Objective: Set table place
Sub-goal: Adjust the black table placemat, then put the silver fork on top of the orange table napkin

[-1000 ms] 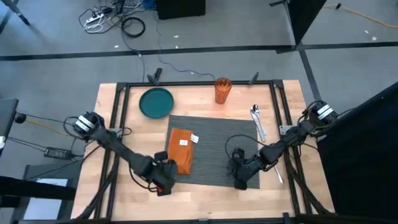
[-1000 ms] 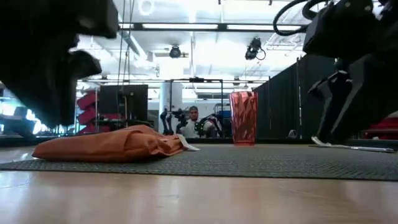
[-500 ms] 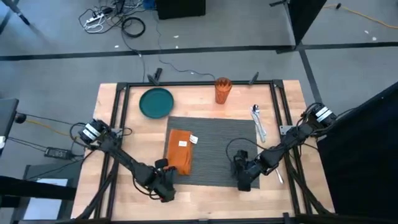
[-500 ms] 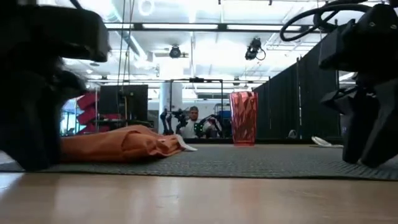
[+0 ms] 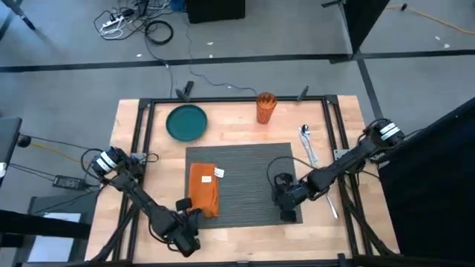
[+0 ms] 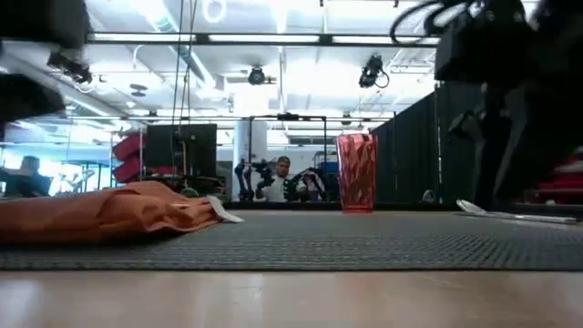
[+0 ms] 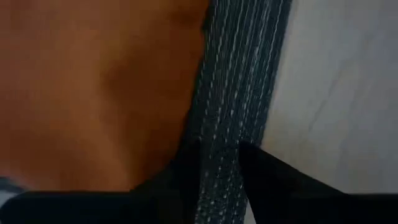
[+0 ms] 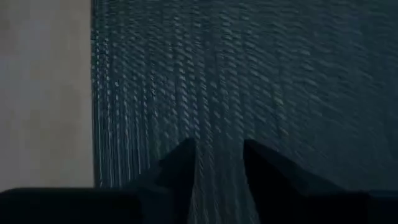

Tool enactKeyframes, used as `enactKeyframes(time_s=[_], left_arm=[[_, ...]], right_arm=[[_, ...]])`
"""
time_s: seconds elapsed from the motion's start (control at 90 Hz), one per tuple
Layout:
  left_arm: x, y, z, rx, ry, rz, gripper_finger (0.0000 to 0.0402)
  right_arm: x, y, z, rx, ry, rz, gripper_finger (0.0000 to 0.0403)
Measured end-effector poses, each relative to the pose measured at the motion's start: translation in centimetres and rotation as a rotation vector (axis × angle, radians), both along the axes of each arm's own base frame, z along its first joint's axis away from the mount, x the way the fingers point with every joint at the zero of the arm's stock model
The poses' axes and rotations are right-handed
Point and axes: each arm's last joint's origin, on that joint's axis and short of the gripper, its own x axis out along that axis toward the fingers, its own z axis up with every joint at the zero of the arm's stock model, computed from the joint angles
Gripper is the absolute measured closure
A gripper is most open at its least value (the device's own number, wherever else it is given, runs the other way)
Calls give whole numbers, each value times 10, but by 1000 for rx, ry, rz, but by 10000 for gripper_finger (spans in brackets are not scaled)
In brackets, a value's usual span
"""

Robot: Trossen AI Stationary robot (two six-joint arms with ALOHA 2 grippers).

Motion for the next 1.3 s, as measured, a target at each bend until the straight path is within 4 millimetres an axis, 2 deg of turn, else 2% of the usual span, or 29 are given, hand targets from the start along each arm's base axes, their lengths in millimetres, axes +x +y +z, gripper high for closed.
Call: enactKeyframes(time_s=[0.078, 0.2, 0.311, 0.4, 0.578, 0.811, 1.078, 1.3], left_arm=[[4, 0, 14, 49, -52, 9, 308], [15, 3, 22, 92, -171, 36, 308], [30, 7, 22, 74, -266, 24, 308], [38, 13, 18, 81, -298, 0, 308], [47, 23, 10, 98, -330, -32, 308], [49, 28, 4, 116, -335, -59, 308], [49, 28, 4, 114, -333, -60, 308], [49, 28, 5, 109, -340, -58, 308]], right_arm=[[-13, -8, 20, 5, 80, -74, 290], [-40, -22, 48, 72, 178, -240, 288], [-68, -35, 63, 118, 266, -421, 276], [-89, -41, 67, 112, 333, -567, 258], [-115, -40, 49, 194, 475, -690, 214], [-128, -37, 12, 200, 542, -739, 187], [-136, -39, -22, 258, 570, -737, 214], [-135, -38, -33, 318, 535, -715, 257]])
